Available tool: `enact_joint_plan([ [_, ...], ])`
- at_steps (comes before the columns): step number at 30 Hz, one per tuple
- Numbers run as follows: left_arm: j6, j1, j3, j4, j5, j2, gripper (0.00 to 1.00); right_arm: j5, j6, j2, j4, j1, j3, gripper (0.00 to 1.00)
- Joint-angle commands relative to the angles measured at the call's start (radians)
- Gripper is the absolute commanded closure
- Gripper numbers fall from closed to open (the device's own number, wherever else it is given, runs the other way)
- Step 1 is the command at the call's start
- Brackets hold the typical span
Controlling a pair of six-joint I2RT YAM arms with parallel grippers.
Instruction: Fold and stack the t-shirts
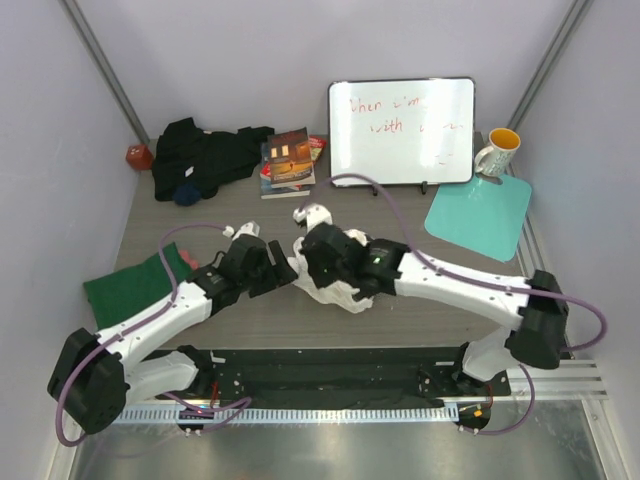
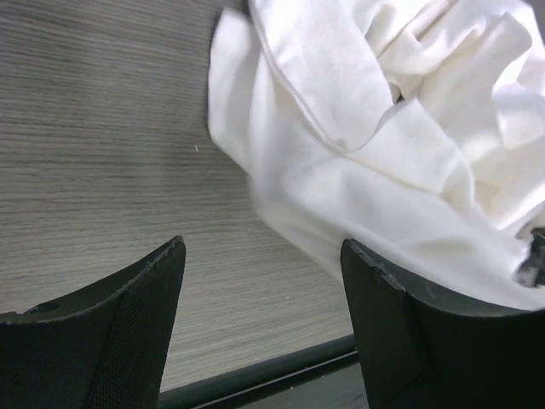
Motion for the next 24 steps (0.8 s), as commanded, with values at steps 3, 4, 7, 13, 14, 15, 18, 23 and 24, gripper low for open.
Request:
enact_joint_plan([
  [3,-0.035,0.026,-0.014,-0.005,-0.034,-0.037,0.25,0.125,-0.11,-0.174,-0.027,-0.002,0.288,0.99],
  [4,-0.035,0.028,-0.014,-0.01,-0.034,-0.038,0.25,0.131,-0.121,-0.188,-0.027,-0.002,0.306,0.99],
  [7,-0.043,0.028,-0.017,-0.028,-0.049,-0.044,0.25,0.165,-0.159,-0.231,-0.042,-0.002,0.365,0.99],
  [13,-0.072,0.029,-0.037,-0.066,-0.115,-0.082,0.25,0.255,-0.208,-0.278,-0.099,0.0,0.429,0.99],
  [14,-0.076,0.031,-0.045,-0.066,-0.119,-0.098,0.25,0.263,-0.211,-0.284,-0.099,-0.002,0.435,0.99],
  [15,-0.077,0.031,-0.046,-0.068,-0.124,-0.105,0.25,0.274,-0.223,-0.297,-0.099,-0.002,0.44,0.99],
  [18,-0.084,0.032,-0.045,-0.083,-0.147,-0.122,0.25,0.307,-0.251,-0.31,-0.101,-0.002,0.464,0.99],
  [23,-0.081,0.036,-0.031,-0.096,-0.149,-0.118,0.25,0.369,-0.279,-0.31,-0.107,-0.002,0.475,0.99],
  [24,-0.081,0.036,-0.031,-0.089,-0.142,-0.116,0.25,0.377,-0.282,-0.307,-0.105,-0.002,0.471,0.99],
])
